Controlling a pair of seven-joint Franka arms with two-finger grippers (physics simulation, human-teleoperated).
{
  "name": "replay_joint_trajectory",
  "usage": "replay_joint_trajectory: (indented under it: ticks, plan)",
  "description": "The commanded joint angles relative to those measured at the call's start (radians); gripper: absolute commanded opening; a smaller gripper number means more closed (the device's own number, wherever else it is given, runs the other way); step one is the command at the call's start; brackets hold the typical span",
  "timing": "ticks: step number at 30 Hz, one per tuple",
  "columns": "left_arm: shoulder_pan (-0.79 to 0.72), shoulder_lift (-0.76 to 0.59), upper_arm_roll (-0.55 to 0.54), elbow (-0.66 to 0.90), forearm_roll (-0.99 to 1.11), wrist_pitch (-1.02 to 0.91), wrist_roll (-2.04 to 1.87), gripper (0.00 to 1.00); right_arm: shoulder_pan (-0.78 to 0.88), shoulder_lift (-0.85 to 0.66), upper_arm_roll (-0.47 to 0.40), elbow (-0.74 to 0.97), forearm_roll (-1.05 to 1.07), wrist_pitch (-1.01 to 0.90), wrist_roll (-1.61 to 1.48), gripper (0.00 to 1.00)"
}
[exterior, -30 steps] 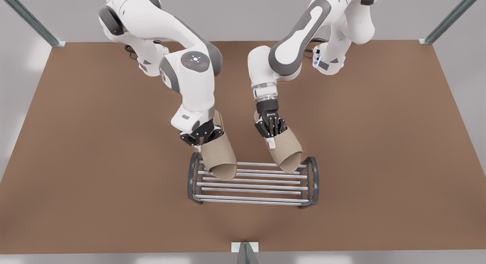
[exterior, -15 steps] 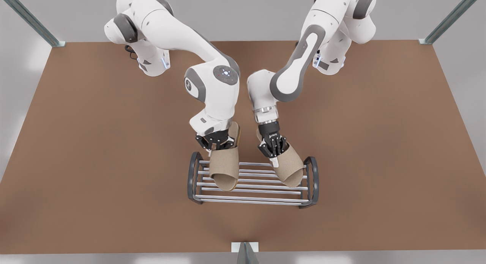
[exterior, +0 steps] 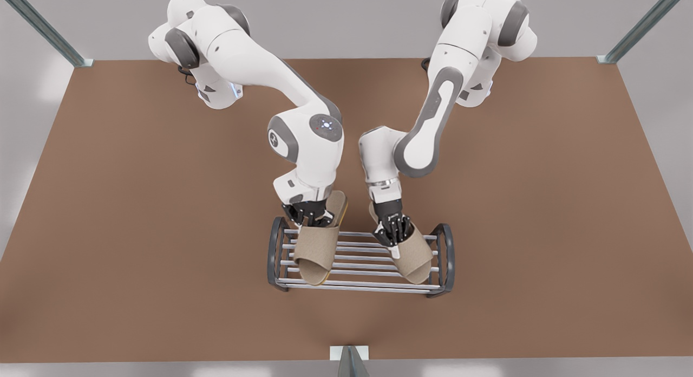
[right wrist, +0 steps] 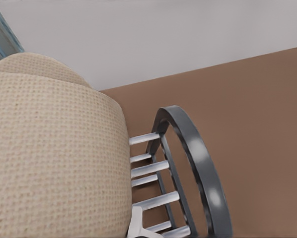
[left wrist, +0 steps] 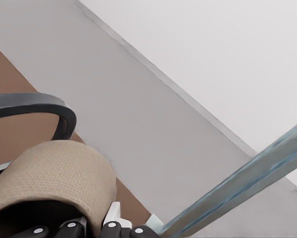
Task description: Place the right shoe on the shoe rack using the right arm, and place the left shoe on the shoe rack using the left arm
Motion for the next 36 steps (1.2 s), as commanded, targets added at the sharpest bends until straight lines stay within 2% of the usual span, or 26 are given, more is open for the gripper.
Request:
replay_joint_trajectory:
  ticks: [1, 12, 13, 14, 15, 34, 35, 36]
  plan:
    - [0.010, 0.012, 0.000, 0.004, 0.000, 0.047, -0.012, 0.21, 0.004, 0.000, 0.003, -0.006, -0.004, 0.019, 0.185, 0.21]
    - [0.044, 0.061, -0.008, 0.024, -0.008, 0.061, -0.014, 0.21, 0.026, -0.005, 0.003, -0.106, -0.066, 0.079, 0.188, 0.21]
    - [0.043, 0.060, -0.008, 0.024, -0.006, 0.061, -0.014, 0.52, 0.027, -0.003, 0.003, -0.109, -0.067, 0.079, 0.188, 0.21]
    - [0.044, 0.061, -0.008, 0.038, -0.006, 0.059, -0.014, 0.98, 0.029, 0.000, 0.003, -0.109, -0.082, 0.079, 0.188, 0.21]
    - [0.044, 0.060, -0.008, 0.038, -0.005, 0.059, -0.015, 1.00, 0.040, 0.001, 0.003, -0.127, -0.095, 0.088, 0.189, 0.21]
    - [0.044, 0.061, -0.012, 0.037, -0.005, 0.059, -0.017, 1.00, 0.067, 0.011, 0.003, -0.204, -0.121, 0.152, 0.232, 0.21]
    - [0.038, 0.061, -0.012, 0.037, -0.006, 0.059, -0.018, 1.00, 0.070, 0.011, 0.003, -0.201, -0.118, 0.146, 0.228, 0.64]
    - [0.036, 0.060, -0.014, 0.037, -0.006, 0.059, -0.017, 1.00, 0.078, 0.012, 0.003, -0.201, -0.118, 0.146, 0.231, 1.00]
